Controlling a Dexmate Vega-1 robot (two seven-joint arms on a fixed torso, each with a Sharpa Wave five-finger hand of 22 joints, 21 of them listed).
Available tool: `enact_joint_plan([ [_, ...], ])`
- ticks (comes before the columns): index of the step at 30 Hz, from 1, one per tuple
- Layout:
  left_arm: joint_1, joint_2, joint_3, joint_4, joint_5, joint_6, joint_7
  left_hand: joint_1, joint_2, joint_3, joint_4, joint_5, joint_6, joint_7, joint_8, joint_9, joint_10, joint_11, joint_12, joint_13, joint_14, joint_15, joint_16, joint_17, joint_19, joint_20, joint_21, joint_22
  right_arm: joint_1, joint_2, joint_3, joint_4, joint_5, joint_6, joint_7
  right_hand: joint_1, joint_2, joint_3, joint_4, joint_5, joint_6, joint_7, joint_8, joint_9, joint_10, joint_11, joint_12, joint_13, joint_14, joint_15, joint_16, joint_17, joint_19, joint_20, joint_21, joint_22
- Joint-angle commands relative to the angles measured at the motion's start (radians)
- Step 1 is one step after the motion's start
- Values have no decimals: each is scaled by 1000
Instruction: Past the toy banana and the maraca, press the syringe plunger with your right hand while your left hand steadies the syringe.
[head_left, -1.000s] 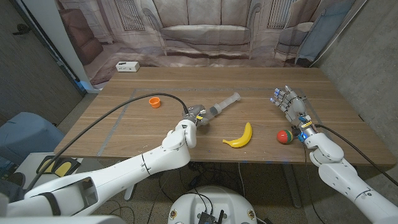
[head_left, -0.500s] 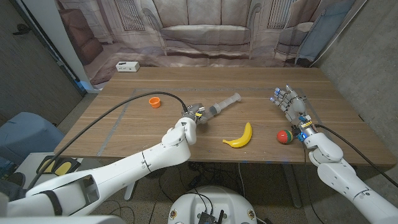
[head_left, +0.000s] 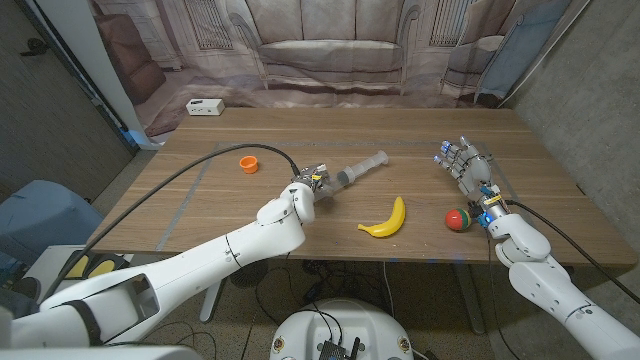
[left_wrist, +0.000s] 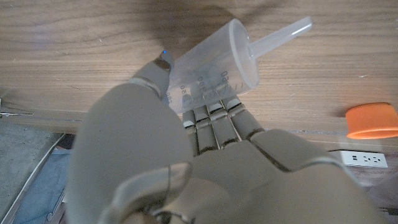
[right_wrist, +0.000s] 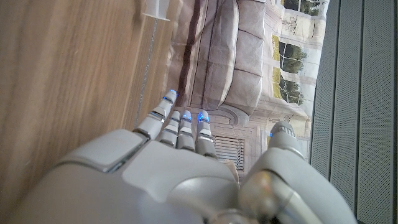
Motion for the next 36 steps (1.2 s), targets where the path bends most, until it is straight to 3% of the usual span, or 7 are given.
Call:
enact_joint_plan([
  [1, 6, 11, -38, -21, -64, -1, 71, 74, 58, 17, 6, 8, 13, 4, 6, 4, 11, 1, 6, 6, 50, -41, 2, 2, 150, 58, 6, 3, 1, 3, 0, -4, 1, 0, -3, 4, 0, 2, 1, 3, 3, -1, 5, 5, 11, -2, -4, 4, 11, -1, -1, 1, 11, 1, -1, 6],
  [17, 77, 21, -123, -29, -104, -101, 208, 78, 55, 28, 13, 10, 37, 0, 8, 5, 32, -3, 10, 13, 79, -49, 4, 3, 153, 52, 16, 3, 30, 0, -13, -5, -17, -13, -5, 4, 2, 2, 2, 3, 4, 0, 5, 5, 14, -2, -4, 4, 13, -4, -2, 1, 13, -1, -2, 6],
  [27, 70, 16, -135, -5, -109, -142, 222, 77, 53, 31, 16, 10, 40, 0, 7, 5, 34, -3, 8, 15, 75, -50, -1, 3, 142, 50, 15, 3, 35, 7, -14, -1, -20, -8, -16, 4, 1, 2, 2, 3, 4, 0, 4, 5, 15, -1, -5, 4, 15, -4, -3, 1, 14, -1, -2, 6],
  [36, 102, 5, -172, 33, -116, -266, 282, 89, 52, 43, 12, 9, 78, -2, 15, 5, 60, -6, 13, 20, 98, -64, 1, 4, 147, 35, 25, 2, 29, 11, -10, -4, -23, -2, -32, 4, 1, 1, 2, 3, 4, -1, 4, 5, 16, 0, -5, 4, 15, -5, -3, 2, 15, -1, -2, 6],
])
